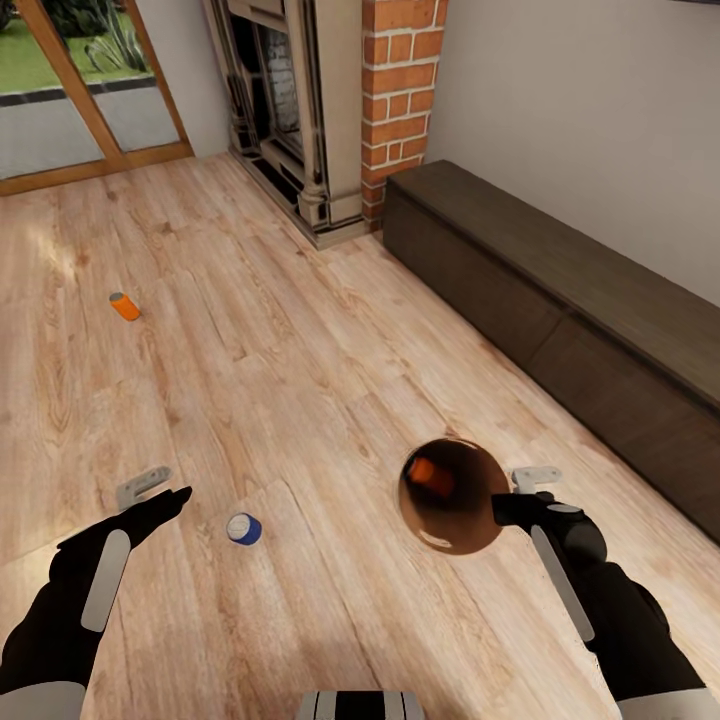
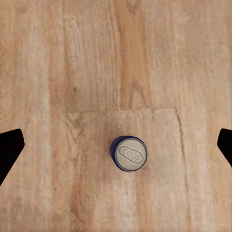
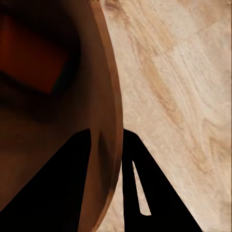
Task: Put the three can of soda from the living room inside the tash can in the kitchen.
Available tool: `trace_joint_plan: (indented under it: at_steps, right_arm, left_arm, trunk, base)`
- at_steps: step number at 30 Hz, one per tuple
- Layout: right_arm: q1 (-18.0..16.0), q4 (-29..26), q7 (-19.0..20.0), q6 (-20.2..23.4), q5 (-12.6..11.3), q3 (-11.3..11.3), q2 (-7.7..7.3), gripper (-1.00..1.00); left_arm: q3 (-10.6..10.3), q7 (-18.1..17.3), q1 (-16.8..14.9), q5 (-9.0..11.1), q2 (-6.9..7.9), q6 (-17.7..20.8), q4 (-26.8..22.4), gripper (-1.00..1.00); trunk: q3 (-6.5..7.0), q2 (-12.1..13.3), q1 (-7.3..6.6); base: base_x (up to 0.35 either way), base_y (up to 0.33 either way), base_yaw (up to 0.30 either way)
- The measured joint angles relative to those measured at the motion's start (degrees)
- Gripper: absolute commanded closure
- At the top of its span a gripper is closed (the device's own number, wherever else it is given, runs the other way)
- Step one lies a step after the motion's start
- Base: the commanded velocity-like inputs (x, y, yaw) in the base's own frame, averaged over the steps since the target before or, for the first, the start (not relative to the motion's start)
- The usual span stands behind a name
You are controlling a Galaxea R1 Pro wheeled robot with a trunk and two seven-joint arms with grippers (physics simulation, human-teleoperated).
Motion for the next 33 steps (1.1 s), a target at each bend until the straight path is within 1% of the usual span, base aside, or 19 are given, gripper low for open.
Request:
trace_joint_plan:
  at_steps: [1, 2, 3, 4, 5, 8, 9, 11, 12, 16, 19, 25, 28, 33]
  right_arm:
    - [0.0, 0.2, 0.1, -0.1, -0.3, -0.3, -0.66, 1.00]
    - [0.0, 0.1, 0.2, -0.1, -0.7, -0.5, -0.94, 1.00]
    - [0.0, 0.0, 0.5, -0.3, -1.8, -0.6, -1.18, 1.00]
    - [0.0, -0.1, 0.8, -0.5, -3.4, -1.0, -1.54, 1.00]
    - [0.0, -0.2, 0.8, -0.5, -3.5, -1.4, -1.68, 1.00]
    - [0.0, -0.2, 0.7, -0.2, -1.3, -2.3, -1.94, 1.00]
    - [0.0, -0.2, 0.7, -0.2, -1.3, -2.5, -1.99, 1.00]
    - [0.0, -0.3, 1.0, -0.3, -2.7, -2.9, -2.09, 1.00]
    - [0.0, -0.3, 1.0, -0.3, -2.7, -2.9, -2.10, 1.00]
    - [0.0, -0.3, 0.9, -0.2, -1.8, -2.8, -1.98, 1.00]
    - [0.0, -0.3, 0.9, -0.3, -2.6, -2.5, -1.77, 1.00]
    - [0.0, -0.3, 0.7, -0.3, -2.2, -2.3, -1.50, 1.00]
    - [0.0, -0.3, 0.8, -0.3, -2.8, -2.4, -1.46, 1.00]
    - [0.0, -0.2, 0.7, -0.3, -2.2, -2.3, -1.44, 1.00]
  left_arm:
    - [0.0, 0.1, 0.0, 0.0, 0.00, 0.0, 0.0, -1.00]
    - [0.0, 0.1, 0.0, 0.0, 0.00, 0.0, 0.0, -1.00]
    - [0.0, 0.1, 0.0, 0.0, 0.00, 0.0, 0.0, -1.00]
    - [0.0, 0.2, 0.0, 0.0, -0.01, 0.0, 0.0, -1.00]
    - [0.0, 0.2, 0.0, 0.0, -0.01, 0.0, 0.0, -1.00]
    - [0.0, 0.3, 0.0, 0.0, 0.00, 0.0, -0.1, -1.00]
    - [-0.1, 0.4, 0.0, 0.1, 0.00, 0.0, -0.1, -1.00]
    - [-0.2, 0.4, 0.0, -0.1, -0.08, 0.0, 0.0, -1.00]
    - [-0.2, 0.4, 0.0, -0.1, -0.10, 0.0, 0.0, -1.00]
    - [-0.3, 0.4, 0.0, -0.2, -0.18, 0.0, 0.0, -1.00]
    - [-0.3, 0.4, 0.0, -0.2, -0.23, 0.0, 0.0, -1.00]
    - [-0.4, 0.5, 0.1, -0.2, -0.32, 0.0, 0.0, -1.00]
    - [-0.9, 0.5, 0.1, -0.2, -0.35, 0.0, 0.0, -1.00]
    - [-1.1, 0.5, 0.1, -0.2, -0.35, 0.0, 0.0, -1.00]
  trunk:
    - [0.00, 0.0, 0.00]
    - [0.00, 0.0, 0.00]
    - [0.00, 0.0, 0.00]
    - [0.00, 0.0, 0.00]
    - [0.00, 0.0, 0.00]
    - [-0.54, -1.2, 0.65]
    - [-0.72, -1.6, 0.87]
    - [-1.07, -2.4, 1.31]
    - [-1.25, -2.8, 1.53]
    - [-1.97, -4.4, 2.41]
    - [-2.51, -5.6, 3.07]
    - [-3.59, -8.0, 4.39]
    - [-4.14, -9.2, 5.05]
    - [-5.05, -11.2, 6.15]
  base:
    - [0.000, 0.000, 0.000]
    - [0.000, 0.000, 0.000]
    - [0.000, 0.000, 0.000]
    - [0.000, 0.000, 0.000]
    - [0.000, 0.000, 0.000]
    - [0.000, 0.000, 0.000]
    - [0.000, 0.000, 0.000]
    - [0.000, 0.000, 0.000]
    - [0.000, 0.000, 0.000]
    - [0.000, 0.000, 0.000]
    - [0.000, 0.000, 0.000]
    - [0.000, 0.000, -0.003]
    - [0.000, 0.000, -0.131]
    - [0.000, 0.000, -0.209]
